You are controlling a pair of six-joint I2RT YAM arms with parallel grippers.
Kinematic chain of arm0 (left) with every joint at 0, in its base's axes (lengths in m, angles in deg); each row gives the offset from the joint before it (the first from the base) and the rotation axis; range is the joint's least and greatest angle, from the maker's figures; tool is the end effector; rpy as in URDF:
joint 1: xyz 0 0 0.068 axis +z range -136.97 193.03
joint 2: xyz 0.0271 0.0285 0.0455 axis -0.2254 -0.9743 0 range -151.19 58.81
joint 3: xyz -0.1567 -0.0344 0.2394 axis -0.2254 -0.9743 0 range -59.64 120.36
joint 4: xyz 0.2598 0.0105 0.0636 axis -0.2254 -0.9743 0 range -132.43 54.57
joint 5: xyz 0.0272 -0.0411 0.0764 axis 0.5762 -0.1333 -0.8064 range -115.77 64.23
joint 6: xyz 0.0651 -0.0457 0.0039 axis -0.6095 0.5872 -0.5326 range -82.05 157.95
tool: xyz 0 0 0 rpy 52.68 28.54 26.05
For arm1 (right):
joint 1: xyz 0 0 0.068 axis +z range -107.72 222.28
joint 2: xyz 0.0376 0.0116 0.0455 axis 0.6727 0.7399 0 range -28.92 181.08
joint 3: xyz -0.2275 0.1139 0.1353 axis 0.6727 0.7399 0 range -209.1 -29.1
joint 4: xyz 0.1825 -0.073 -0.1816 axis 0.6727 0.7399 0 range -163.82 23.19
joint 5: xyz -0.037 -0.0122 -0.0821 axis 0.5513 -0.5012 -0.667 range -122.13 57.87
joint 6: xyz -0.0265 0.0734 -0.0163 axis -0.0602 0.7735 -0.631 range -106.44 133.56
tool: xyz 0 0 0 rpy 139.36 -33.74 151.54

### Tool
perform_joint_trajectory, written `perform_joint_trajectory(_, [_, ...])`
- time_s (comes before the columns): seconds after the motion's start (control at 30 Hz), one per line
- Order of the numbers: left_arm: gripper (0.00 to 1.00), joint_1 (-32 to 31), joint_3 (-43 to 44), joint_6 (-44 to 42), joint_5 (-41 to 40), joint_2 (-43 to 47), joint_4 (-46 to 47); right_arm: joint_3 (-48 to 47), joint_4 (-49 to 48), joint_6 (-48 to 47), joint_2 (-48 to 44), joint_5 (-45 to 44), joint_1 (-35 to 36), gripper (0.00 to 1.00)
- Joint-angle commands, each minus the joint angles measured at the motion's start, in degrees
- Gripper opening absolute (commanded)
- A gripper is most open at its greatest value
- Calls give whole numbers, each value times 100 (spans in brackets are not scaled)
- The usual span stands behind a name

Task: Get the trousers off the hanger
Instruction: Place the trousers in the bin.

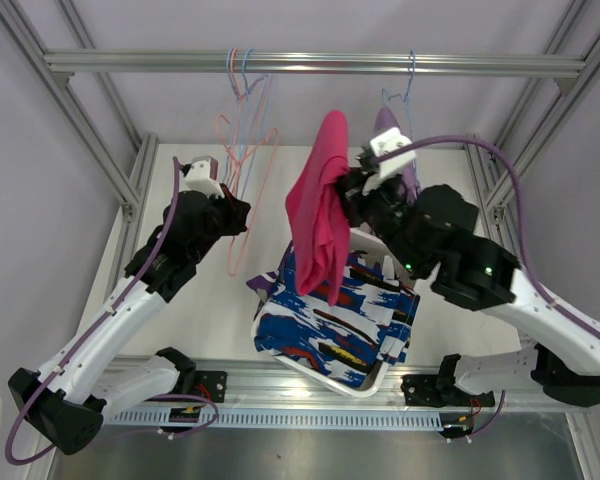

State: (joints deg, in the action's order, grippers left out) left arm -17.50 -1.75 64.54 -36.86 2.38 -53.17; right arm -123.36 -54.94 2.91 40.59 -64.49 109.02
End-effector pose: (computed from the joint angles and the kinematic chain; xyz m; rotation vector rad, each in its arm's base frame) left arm 0.2228 -0.1162 0.3734 -0.0721 1.8796 -0.5124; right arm 0.1352 0.2212 0.5489 -0.5329 1.3974 0.3772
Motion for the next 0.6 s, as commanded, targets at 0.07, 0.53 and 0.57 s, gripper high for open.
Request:
perform_joint_trajectory(0.07, [1, -15, 267, -154, -165, 44, 130, 39, -175, -279, -992, -323, 137, 0])
perform_joint_trajectory(0.53, [1, -24, 311, -224, -218, -114, 95, 347, 1513, 107, -2653, -614, 155, 0])
perform_joint_trajectory(0.57, [1, -24, 311, -224, -218, -114, 95, 347, 1566, 125, -2697, -614, 164, 0])
